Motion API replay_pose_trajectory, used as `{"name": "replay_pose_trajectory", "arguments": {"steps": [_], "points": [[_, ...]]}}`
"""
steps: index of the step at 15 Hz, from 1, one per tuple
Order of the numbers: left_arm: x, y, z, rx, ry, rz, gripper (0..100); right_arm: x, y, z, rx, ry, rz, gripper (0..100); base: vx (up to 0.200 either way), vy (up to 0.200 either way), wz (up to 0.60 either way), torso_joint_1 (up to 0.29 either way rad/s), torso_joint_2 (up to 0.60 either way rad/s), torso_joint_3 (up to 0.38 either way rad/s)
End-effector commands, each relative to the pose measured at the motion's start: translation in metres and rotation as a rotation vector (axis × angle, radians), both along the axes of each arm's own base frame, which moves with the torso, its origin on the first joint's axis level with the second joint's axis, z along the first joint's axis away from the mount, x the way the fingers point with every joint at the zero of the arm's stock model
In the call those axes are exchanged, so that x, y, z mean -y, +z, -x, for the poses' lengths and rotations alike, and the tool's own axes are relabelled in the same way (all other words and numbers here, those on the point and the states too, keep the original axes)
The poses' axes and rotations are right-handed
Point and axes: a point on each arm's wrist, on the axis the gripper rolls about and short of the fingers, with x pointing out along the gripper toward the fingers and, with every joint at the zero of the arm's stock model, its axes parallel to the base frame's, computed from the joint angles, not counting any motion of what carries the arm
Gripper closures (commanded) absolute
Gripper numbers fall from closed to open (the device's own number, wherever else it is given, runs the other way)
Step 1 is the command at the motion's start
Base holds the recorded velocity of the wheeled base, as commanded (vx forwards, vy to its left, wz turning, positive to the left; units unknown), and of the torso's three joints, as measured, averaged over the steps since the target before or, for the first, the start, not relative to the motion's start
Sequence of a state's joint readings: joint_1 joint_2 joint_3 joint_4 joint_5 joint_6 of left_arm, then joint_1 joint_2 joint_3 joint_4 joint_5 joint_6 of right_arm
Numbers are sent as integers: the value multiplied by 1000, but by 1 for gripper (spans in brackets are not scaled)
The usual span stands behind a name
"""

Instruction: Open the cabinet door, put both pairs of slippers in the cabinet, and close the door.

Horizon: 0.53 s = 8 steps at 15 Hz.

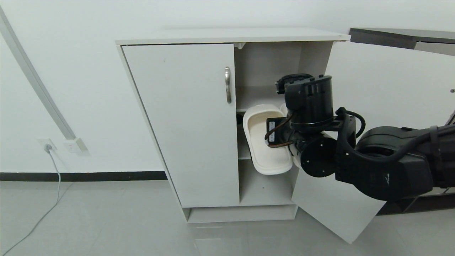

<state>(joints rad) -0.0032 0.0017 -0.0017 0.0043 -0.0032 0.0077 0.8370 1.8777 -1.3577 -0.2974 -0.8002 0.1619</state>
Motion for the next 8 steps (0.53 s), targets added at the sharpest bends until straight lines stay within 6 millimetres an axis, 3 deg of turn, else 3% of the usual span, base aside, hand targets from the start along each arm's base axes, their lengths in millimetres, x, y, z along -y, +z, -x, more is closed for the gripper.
{"name": "replay_pose_trajectory", "arguments": {"steps": [1,8], "points": [[0,0,0,1,0,0,100,1,1,0,3,-3,-3,100,200,0,0,7,7,7],[0,0,0,0,-1,0,100,1,1,-3,3,-9,-3,100,200,0,0,4,2,3]]}}
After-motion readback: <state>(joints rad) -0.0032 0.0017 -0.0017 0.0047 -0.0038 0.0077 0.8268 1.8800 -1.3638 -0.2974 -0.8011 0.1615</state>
